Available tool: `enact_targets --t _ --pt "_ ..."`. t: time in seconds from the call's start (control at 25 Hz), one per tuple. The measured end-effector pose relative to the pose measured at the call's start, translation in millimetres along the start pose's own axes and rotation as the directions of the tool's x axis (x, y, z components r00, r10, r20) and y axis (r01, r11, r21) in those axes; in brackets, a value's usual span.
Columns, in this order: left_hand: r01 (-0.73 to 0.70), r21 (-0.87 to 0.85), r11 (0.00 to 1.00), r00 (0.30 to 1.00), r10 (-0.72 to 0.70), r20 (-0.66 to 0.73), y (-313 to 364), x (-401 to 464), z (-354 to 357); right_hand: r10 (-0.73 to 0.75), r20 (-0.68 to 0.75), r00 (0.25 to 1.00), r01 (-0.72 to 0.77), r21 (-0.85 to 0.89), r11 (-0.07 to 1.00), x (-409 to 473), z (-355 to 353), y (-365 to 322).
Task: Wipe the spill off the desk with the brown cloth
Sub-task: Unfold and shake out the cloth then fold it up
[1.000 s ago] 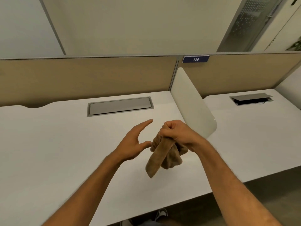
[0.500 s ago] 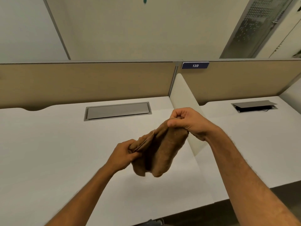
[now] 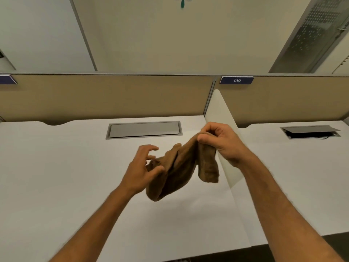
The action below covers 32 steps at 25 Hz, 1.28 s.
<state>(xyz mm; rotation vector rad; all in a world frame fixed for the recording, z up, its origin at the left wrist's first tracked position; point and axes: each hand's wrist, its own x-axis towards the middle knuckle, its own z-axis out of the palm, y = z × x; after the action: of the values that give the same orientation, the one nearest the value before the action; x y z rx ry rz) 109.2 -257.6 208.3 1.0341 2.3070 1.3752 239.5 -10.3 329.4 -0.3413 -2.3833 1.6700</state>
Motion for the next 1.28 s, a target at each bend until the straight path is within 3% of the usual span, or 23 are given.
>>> enact_targets --t 0.08,0.16,0.24,0.36,0.44,0.6,0.64,0.72,0.76,0.8,0.88,0.96,1.0,1.08,1.2,1.28 --pt "-0.036 -0.008 0.999 0.997 0.037 0.073 10.2 -3.2 29.3 -0.02 0.108 0.994 0.019 0.008 1.0 5.0 23.5 -0.2" --pt "0.093 -0.062 0.994 0.991 -0.086 0.101 17.7 -2.5 53.0 -0.015 0.165 0.986 0.025 -0.061 0.998 7.8 36.7 3.3" --pt "0.234 -0.186 0.954 0.971 -0.222 0.085 17.2 1.8 58.3 -0.012 0.141 0.99 0.024 -0.084 0.996 7.3 28.4 6.5" --pt "0.338 -0.424 0.84 0.937 -0.34 0.073 4.8 6.6 39.9 -0.028 0.005 1.0 0.028 -0.018 0.999 2.9 -13.0 15.3" --pt "0.391 -0.481 0.785 0.901 -0.434 0.024 -6.5 6.0 23.2 -0.008 -0.062 0.998 0.007 -0.014 1.0 -3.9 -40.6 26.2" --pt "0.437 -0.548 0.713 0.824 -0.561 -0.073 -22.8 7.1 -2.1 0.082 0.032 0.996 -0.072 -0.235 0.969 -14.2 -78.3 42.1" --pt "0.421 -0.596 0.684 0.813 -0.576 -0.088 -24.1 6.6 -7.2 0.048 -0.001 0.999 -0.047 -0.201 0.978 -12.4 -88.9 43.0" --pt "0.342 -0.722 0.602 0.794 -0.596 -0.121 -25.4 4.1 -17.4 -0.047 -0.322 0.946 0.104 0.163 0.981 -8.8 -106.0 45.5" --pt "0.304 -0.773 0.556 0.789 -0.602 -0.123 -25.8 2.6 -21.9 0.019 -0.488 0.872 0.217 0.422 0.88 -9.9 -108.7 53.4" --pt "0.277 -0.807 0.522 0.789 -0.602 -0.119 -26.5 0.9 -25.6 0.149 -0.556 0.818 0.269 0.597 0.756 -10.7 -102.4 66.7" --pt "0.266 -0.815 0.515 0.8 -0.59 -0.112 -25.8 -2.1 -30.7 0.414 -0.378 0.828 0.094 0.822 0.562 -19.0 -59.7 105.7" --pt "0.281 -0.784 0.553 0.81 -0.575 -0.115 -22.9 -5.3 -31.9 0.48 -0.11 0.87 -0.155 0.863 0.48 -29.5 -2.4 133.1" --pt "0.289 -0.77 0.57 0.807 -0.577 -0.124 -22.0 -6.3 -31.7 0.489 -0.076 0.869 -0.198 0.853 0.483 -29.1 14.3 137.2" --pt "0.301 -0.745 0.596 0.779 -0.604 -0.168 -23.5 -10.0 -32.1 0.531 -0.155 0.833 -0.234 0.771 0.592 -16.9 22.0 133.4" --pt "0.261 -0.758 0.597 0.712 -0.65 -0.266 -33.1 -14.9 -41.5 0.53 -0.246 0.811 -0.361 0.502 0.786 0.9 5.4 127.6" --pt "0.224 -0.764 0.605 0.681 -0.658 -0.322 -41.6 -18.7 -51.0 0.532 -0.314 0.786 -0.422 0.355 0.834 3.4 -10.2 124.2"
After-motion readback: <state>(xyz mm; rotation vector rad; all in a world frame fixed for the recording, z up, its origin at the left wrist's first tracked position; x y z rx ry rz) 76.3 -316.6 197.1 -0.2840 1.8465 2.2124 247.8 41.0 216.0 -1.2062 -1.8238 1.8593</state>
